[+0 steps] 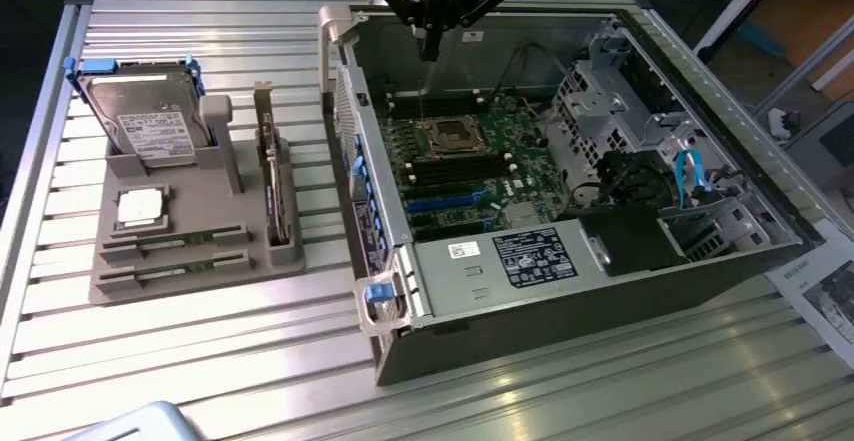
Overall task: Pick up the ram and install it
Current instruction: 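Reach for the ram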
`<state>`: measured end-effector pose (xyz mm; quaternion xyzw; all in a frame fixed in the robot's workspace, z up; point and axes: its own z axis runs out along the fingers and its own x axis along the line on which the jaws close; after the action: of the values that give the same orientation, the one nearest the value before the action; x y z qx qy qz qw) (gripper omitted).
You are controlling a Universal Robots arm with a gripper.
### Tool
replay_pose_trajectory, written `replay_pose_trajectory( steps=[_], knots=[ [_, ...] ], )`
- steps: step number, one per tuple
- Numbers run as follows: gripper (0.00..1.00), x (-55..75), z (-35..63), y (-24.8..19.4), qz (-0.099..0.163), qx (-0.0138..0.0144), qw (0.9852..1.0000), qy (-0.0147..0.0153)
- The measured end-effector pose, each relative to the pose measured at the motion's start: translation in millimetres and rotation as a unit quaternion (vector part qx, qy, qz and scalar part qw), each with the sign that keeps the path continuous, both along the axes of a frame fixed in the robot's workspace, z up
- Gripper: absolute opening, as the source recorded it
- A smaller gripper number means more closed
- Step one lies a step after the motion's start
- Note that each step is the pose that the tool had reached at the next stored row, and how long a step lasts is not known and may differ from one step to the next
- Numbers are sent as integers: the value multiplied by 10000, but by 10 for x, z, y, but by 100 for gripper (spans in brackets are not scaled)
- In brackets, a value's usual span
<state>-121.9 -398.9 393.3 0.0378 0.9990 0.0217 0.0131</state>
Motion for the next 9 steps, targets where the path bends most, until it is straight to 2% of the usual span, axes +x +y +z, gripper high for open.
replay_pose_trajectory(
  steps=[5,9],
  knots=[
    [10,-7,0,0,-1,0,10000,0],
    [10,-184,0,0,0,0,10000,0]
  ],
)
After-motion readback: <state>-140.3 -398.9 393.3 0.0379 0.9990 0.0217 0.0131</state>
